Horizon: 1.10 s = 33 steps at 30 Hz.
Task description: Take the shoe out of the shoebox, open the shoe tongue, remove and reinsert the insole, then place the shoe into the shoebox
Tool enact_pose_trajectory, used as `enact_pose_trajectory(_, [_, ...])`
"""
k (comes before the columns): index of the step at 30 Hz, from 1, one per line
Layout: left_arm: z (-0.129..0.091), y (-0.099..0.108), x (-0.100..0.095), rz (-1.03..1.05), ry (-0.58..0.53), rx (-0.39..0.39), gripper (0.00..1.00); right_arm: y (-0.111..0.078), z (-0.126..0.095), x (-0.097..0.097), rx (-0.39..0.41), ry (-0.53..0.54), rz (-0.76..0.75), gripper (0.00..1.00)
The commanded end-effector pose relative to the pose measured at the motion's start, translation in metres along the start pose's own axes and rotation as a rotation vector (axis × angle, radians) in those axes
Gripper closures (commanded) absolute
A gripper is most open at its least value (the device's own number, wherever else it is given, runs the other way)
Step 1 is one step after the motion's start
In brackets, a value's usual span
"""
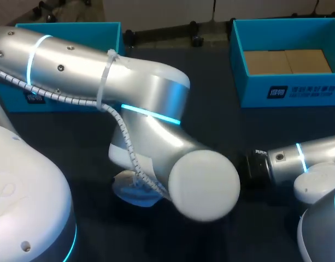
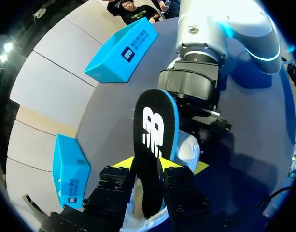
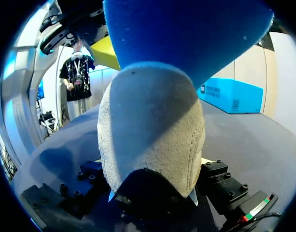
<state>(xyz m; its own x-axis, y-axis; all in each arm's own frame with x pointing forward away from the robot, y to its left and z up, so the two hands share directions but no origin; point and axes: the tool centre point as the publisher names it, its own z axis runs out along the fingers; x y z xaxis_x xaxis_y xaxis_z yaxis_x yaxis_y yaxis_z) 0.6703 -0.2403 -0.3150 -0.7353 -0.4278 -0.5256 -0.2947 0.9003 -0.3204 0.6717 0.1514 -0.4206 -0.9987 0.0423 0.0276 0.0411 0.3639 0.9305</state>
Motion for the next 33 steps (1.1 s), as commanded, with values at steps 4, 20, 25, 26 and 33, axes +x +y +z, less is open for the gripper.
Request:
enact_pose_trajectory(4, [0.008, -0.002, -0.006, -0.012, -0.001, -0.023, 1.0, 0.001, 0.001, 0.001, 0.004, -0.002, 0.0, 1.0])
enact_pose_trajectory(20, [-0.048, 0.014, 0.004, -0.002, -0.051, 0.068, 1.0, 0.001, 0.001, 0.001, 0.004, -0.002, 0.0, 1.0])
enact_pose_trajectory(25, [-0.06, 0.018, 0.016, 0.009, -0.062, 0.085, 1.0, 0.001, 0.001, 0.001, 0.004, -0.002, 0.0, 1.0])
enact_pose_trajectory(26, [-0.061, 0.019, 0.019, 0.014, -0.066, 0.086, 0.97, 0.001, 0.001, 0.001, 0.004, -0.002, 0.0, 1.0])
enact_pose_trajectory(33, [-0.065, 0.026, 0.032, 0.029, -0.074, 0.124, 0.72, 0.001, 0.001, 0.001, 0.004, -0.002, 0.0, 1.0])
